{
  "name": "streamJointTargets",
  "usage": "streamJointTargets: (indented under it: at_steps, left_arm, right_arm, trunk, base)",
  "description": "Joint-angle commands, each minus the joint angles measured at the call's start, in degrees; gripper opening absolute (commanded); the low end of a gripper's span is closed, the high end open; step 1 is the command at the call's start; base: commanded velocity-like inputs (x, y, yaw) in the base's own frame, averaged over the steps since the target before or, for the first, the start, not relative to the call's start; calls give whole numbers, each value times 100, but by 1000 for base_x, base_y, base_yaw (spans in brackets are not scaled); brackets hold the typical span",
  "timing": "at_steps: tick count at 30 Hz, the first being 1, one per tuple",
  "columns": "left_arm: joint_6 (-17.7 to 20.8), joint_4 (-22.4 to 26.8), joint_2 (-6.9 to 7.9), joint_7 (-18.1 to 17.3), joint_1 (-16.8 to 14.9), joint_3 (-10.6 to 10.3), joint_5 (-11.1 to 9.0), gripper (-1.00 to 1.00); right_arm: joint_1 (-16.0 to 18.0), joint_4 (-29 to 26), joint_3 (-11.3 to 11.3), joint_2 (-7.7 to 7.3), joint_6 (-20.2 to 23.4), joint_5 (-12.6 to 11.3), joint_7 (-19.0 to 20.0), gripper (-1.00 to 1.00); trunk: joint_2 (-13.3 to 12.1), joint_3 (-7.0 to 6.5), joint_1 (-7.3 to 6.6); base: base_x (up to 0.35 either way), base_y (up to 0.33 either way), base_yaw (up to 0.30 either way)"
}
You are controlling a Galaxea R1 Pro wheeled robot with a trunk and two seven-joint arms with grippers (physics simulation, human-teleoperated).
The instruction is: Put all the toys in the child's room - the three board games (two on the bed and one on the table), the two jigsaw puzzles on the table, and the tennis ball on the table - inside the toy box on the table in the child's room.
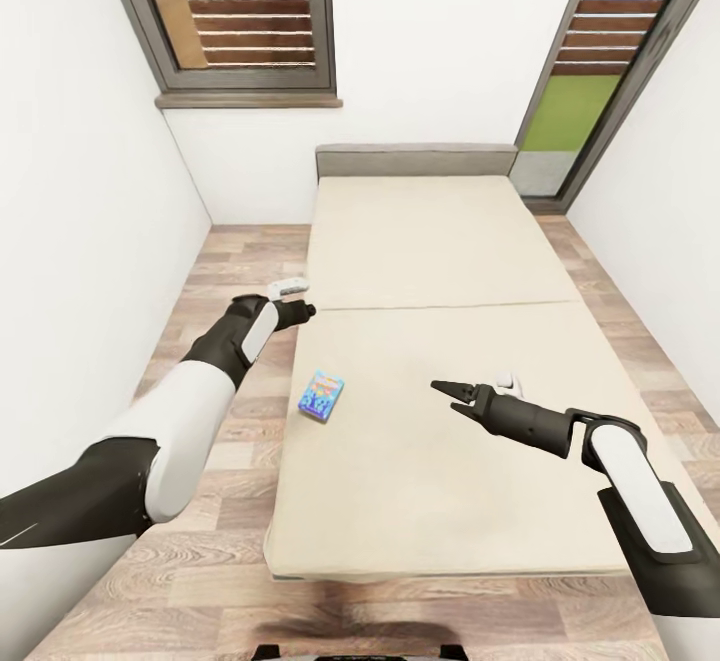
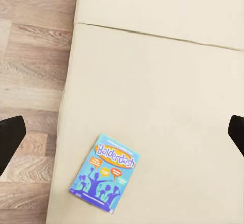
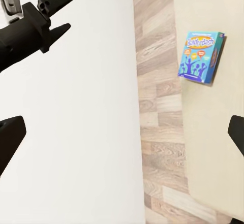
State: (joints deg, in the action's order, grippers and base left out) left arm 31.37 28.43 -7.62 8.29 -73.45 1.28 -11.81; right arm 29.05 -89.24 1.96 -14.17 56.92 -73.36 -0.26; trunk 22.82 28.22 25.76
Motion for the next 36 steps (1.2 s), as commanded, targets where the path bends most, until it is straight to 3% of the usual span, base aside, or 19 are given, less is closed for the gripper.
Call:
streamJointTargets:
  at_steps: [1,11,36]
  left_arm:
    - [-17,-29,-10,41,-3,13,-60,100]
    - [-150,-193,-39,41,-3,12,-59,100]
    - [-212,-224,-82,41,-3,13,-57,100]
  right_arm:
    - [4,-18,2,-9,35,-6,4,100]
    - [4,-80,-2,-55,306,-84,67,100]
    - [4,-85,6,-54,308,-94,661,100]
  trunk:
    - [10,18,3]
    - [10,111,3]
    - [10,342,3]
  base:
    - [0,0,0]
    - [0,0,5]
    - [0,0,66]
